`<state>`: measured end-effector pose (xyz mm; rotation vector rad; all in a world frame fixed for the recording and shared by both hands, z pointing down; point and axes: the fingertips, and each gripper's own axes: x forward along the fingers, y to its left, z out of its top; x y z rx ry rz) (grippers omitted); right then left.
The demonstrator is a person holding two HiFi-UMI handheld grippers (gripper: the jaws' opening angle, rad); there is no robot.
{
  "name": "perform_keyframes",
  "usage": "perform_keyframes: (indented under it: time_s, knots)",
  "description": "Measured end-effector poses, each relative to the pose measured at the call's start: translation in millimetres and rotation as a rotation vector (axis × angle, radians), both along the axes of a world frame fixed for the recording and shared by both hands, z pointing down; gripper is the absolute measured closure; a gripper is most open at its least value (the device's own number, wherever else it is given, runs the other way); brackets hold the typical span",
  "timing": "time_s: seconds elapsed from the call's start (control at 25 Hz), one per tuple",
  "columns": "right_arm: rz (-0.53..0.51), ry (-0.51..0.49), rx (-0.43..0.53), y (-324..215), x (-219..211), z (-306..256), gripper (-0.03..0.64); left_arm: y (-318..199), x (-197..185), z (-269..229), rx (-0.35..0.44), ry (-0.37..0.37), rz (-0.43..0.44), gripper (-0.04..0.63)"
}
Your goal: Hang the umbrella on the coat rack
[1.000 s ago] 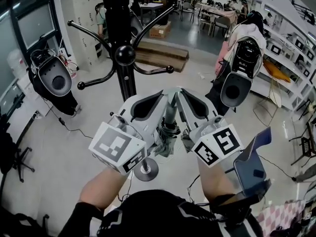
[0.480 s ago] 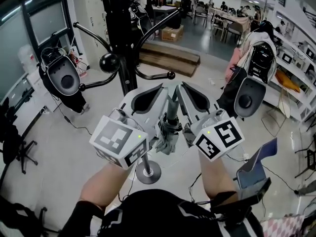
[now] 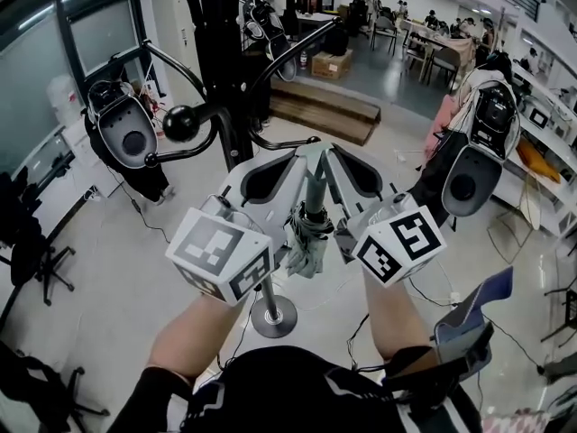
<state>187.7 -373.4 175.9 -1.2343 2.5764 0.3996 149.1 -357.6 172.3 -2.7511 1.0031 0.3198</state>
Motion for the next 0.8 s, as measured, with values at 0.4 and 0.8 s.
perform_keyframes:
  time_s: [0.4,0.8]
  knots:
    - [-0.037,-0.004,-0.016,-12,-6,-1,0.608,-6,-6,2,-0.002,0.001,-0.055,0.586]
    - [-0.061,0.027,-0.033,-26,-10,2,0.609,-13,-10,7,-0.007,-0.008,-0.110,0.586]
